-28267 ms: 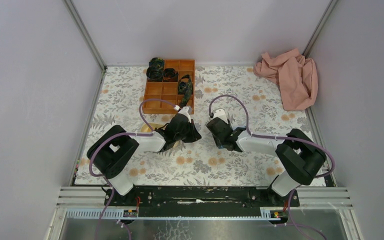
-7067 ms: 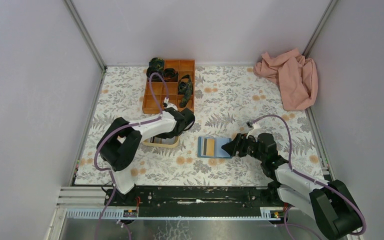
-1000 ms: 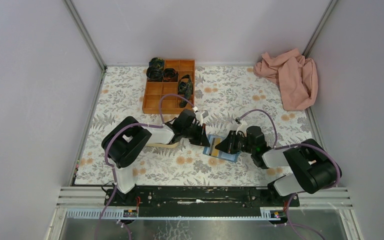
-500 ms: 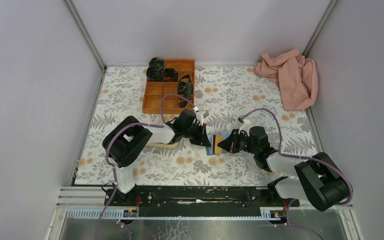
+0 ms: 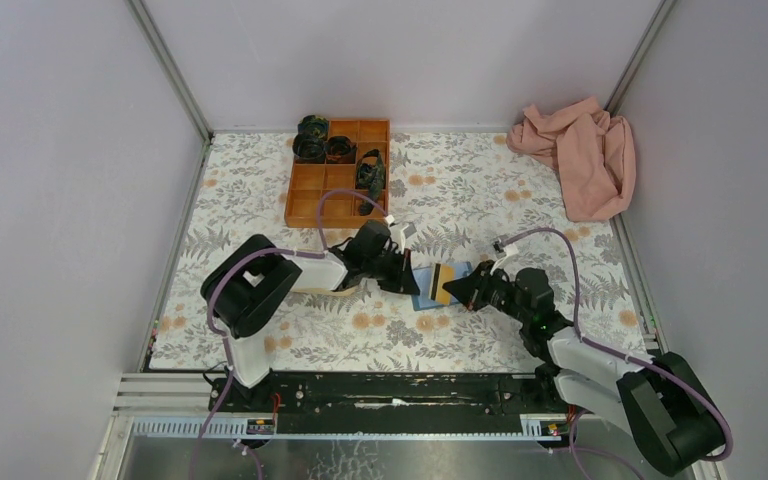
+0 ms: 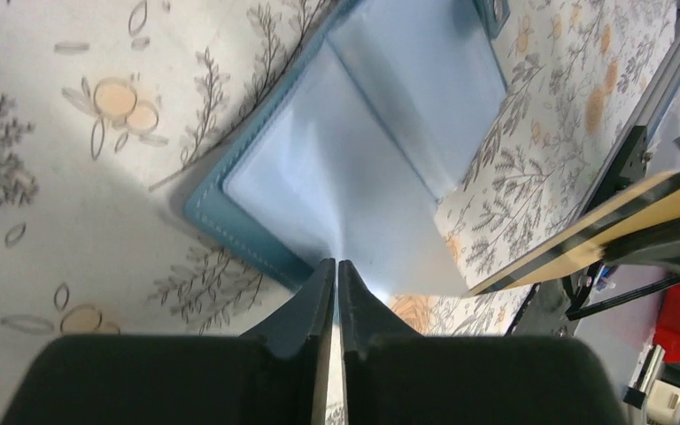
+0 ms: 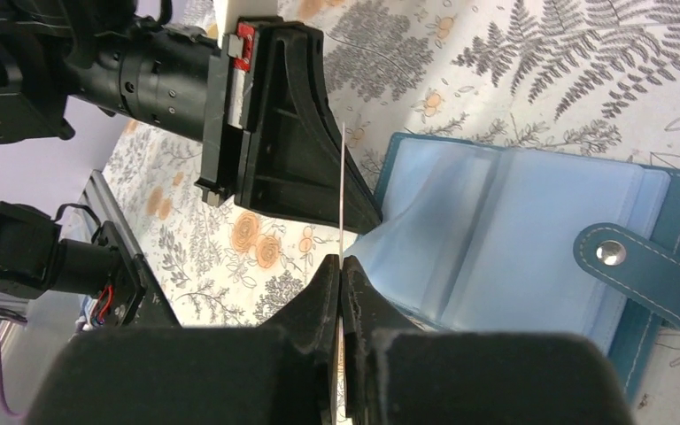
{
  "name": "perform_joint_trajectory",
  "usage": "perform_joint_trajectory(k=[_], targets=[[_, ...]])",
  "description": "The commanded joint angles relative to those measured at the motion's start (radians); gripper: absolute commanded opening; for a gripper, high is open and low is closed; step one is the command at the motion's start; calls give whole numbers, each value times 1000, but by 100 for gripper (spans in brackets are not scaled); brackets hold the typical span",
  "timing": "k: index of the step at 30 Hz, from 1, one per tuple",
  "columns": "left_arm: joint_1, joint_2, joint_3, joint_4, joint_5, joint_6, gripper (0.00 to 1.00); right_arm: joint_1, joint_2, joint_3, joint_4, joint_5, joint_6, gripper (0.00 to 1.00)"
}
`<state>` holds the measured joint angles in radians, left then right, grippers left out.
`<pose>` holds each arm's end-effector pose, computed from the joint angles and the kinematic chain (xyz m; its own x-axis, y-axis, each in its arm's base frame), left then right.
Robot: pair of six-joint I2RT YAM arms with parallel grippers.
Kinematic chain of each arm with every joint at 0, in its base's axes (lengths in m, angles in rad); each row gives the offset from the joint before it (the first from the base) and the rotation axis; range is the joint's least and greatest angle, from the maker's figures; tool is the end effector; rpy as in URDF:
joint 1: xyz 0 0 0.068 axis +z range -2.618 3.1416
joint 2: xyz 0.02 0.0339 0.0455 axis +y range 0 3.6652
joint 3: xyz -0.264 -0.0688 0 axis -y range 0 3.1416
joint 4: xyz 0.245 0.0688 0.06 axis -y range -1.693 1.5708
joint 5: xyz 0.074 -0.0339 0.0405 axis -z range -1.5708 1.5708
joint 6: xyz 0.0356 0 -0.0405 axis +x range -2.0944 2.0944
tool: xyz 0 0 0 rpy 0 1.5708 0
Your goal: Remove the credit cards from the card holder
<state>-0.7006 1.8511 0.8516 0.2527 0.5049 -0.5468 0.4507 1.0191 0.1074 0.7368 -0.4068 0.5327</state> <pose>0.2589 -0.2408 0.1221 -0.8781 0.1452 -0.4560 0.4438 0.6037 -0.6623 0.1596 0.0929 0.1628 -0.5162 0.2683 -0.8133 -0.5672 0.6044 0.5594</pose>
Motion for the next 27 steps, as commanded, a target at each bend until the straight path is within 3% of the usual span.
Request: perform_joint_trajectory(k=[1, 5, 8, 11, 19, 27], targets=[[-5, -59, -83, 39, -40, 20, 13, 4, -38, -23, 162, -63, 15, 0], [-5, -181, -171, 181, -42, 3, 16, 4, -49, -40, 218, -113, 23, 0], [-6, -261, -229, 260, -42, -7, 35, 3, -53, -44, 233, -133, 25, 0], [-5, -313, -266, 320, -15, -10, 39, 4, -48, -45, 253, -156, 29, 0], [-5, -329, -323, 512, 129, -59, 39, 4, 91, -43, 474, -338, 112, 0], [-5, -346, -344, 565, 158, -64, 38, 4, 248, -36, 704, -431, 213, 0]])
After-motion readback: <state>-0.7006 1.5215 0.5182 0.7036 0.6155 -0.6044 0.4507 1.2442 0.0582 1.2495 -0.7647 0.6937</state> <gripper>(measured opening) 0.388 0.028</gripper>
